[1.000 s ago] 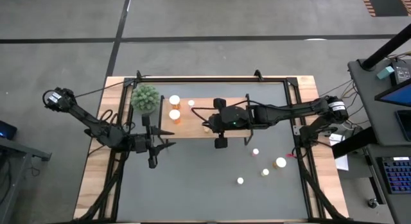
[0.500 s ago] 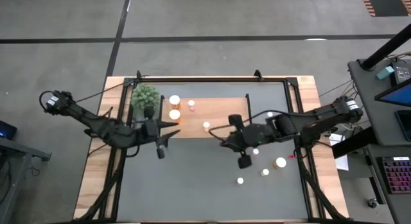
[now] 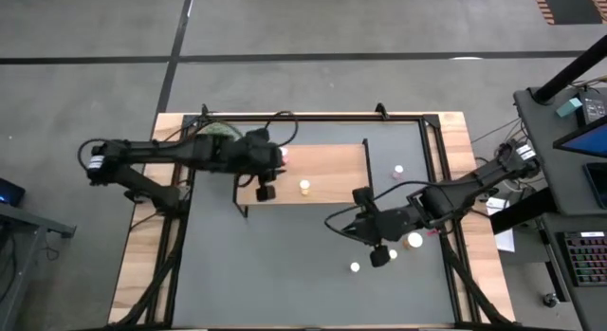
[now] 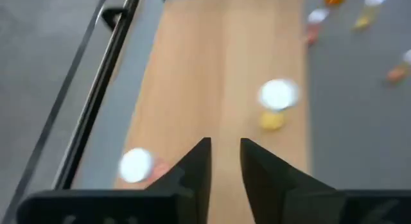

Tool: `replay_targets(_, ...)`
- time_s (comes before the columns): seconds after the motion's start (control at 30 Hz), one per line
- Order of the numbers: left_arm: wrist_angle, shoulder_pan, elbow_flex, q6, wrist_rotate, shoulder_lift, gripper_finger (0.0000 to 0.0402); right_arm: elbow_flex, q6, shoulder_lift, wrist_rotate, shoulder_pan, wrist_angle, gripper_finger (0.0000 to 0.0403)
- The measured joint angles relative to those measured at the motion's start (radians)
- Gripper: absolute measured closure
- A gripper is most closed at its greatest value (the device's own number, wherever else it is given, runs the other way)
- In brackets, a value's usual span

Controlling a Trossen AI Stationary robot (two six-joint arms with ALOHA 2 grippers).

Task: Pick and place medicine bottles onto shelf by color
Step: Adjust the purple pill bottle on the shelf

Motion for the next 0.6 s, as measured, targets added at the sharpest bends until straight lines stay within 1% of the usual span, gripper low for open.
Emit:
replay_targets(0.17, -0.017, 0.094, 0.015, 0.06, 0.005, 0.064, 0.026, -0.062, 0.034, -0.04, 0.007, 0.006, 0.035, 0.0394)
replay_targets(0.33, -0.017, 0.135, 0.017, 0.077, -0.01, 0.097, 0.0194, -0.14, 0.035, -0.085, 0.008, 0.005, 0.114, 0.0394)
replay_targets(0.43, -0.017, 0.147, 0.017, 0.084, -0.011, 0.106, 0.0175, -0.188, 0.037, -0.116, 0.007, 0.005, 0.147, 0.0394)
replay_targets(0.6, -0.016, 0.165, 0.014, 0.085, -0.012, 0.126, 0.0171, -0.257, 0.044, -0.165, 0.007, 0.005, 0.21, 0.0394)
